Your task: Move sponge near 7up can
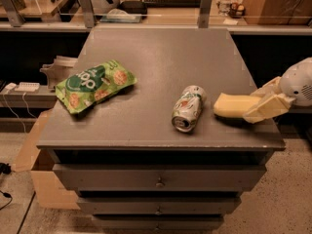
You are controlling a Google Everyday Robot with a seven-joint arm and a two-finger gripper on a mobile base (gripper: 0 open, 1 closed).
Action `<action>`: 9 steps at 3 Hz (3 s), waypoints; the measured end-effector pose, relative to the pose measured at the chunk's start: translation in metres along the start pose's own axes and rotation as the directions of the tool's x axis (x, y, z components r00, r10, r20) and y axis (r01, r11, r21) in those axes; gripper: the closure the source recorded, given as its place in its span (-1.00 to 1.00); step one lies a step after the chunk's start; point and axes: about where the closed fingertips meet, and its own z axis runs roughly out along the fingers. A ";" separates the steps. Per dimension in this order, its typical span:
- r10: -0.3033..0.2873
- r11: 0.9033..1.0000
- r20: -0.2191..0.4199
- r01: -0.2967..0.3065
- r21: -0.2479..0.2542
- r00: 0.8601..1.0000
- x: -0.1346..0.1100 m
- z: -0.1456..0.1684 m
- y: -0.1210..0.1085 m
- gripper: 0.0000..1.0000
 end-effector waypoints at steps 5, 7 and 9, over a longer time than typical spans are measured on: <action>-0.014 0.996 -0.069 0.008 -0.091 0.997 0.001 0.030 0.014 -0.77; -0.054 0.993 -0.077 0.046 -0.104 0.996 -0.011 0.031 0.008 -1.00; -0.098 0.991 -0.082 0.090 -0.095 0.992 -0.025 0.026 -0.001 -1.00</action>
Offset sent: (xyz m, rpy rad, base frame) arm -0.0029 0.0132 -0.0213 -0.0306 0.0683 0.0308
